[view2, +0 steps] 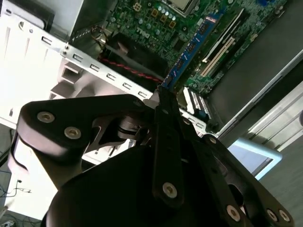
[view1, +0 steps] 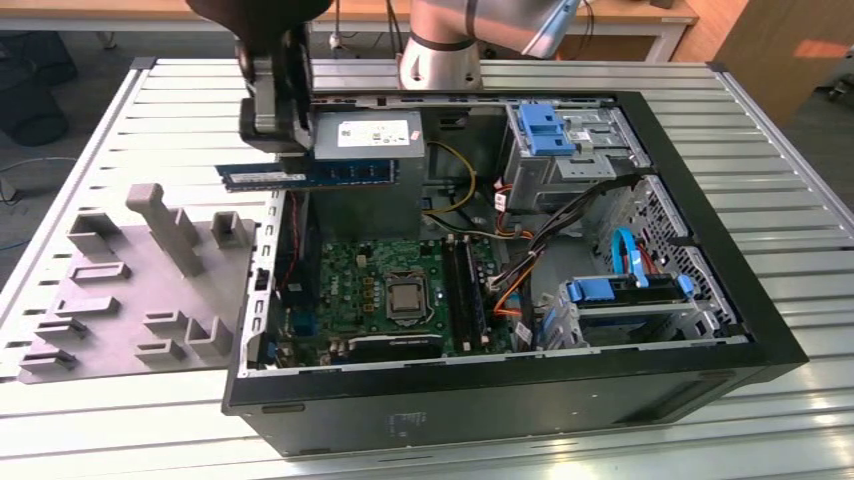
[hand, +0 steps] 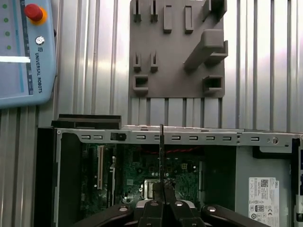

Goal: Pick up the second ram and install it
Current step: 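Pick up the second ram and move it above second insertion slot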

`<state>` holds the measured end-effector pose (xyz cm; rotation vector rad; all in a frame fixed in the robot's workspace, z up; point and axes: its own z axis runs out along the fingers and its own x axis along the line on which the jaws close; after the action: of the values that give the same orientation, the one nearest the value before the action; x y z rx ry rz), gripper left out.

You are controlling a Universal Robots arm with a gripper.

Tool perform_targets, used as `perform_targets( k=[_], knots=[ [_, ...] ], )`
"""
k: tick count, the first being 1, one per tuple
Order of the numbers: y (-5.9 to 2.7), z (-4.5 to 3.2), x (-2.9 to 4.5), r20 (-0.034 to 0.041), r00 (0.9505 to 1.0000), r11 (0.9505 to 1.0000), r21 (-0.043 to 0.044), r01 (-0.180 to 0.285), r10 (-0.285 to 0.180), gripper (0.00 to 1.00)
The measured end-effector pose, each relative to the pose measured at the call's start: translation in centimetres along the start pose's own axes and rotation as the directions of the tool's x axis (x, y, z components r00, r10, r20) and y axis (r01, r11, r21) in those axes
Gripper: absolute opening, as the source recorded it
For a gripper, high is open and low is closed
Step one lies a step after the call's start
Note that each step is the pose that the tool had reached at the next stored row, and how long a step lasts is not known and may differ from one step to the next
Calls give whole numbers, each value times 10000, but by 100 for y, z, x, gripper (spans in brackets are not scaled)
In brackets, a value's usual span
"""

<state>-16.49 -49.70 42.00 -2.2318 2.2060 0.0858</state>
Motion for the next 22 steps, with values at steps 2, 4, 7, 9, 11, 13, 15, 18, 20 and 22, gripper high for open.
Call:
perform_targets(
  k=[2, 4, 7, 9, 11, 13, 15, 18, 20, 22],
  knots=[
    [-136, 3, 2, 0, 10000, 10000, -2, 0, 0, 11],
    [-220, 9, 2, -1, 10000, 10000, -3, 1, -1, 11],
    [-352, 37, 4, -2, 10000, 10000, -4, 51, -51, 11],
    [-389, 62, 5, -4, 9999, 9999, -5, 105, -105, 11],
    [-419, 95, 7, -8, 9999, 9999, -8, 146, -146, 11],
    [-460, 129, 7, -14, 9998, 9998, -10, 177, -177, 11],
    [-504, 165, 1, -14, 9998, 9998, -12, 193, -193, 11],
    [-565, 218, -11, -18, 9998, 9998, -21, 199, -199, 11],
    [-618, 253, -10, -16, 9998, 9998, -47, 198, -198, 11],
    [-660, 284, -8, -16, 9998, 9998, -93, 197, -197, 11]
  ],
)
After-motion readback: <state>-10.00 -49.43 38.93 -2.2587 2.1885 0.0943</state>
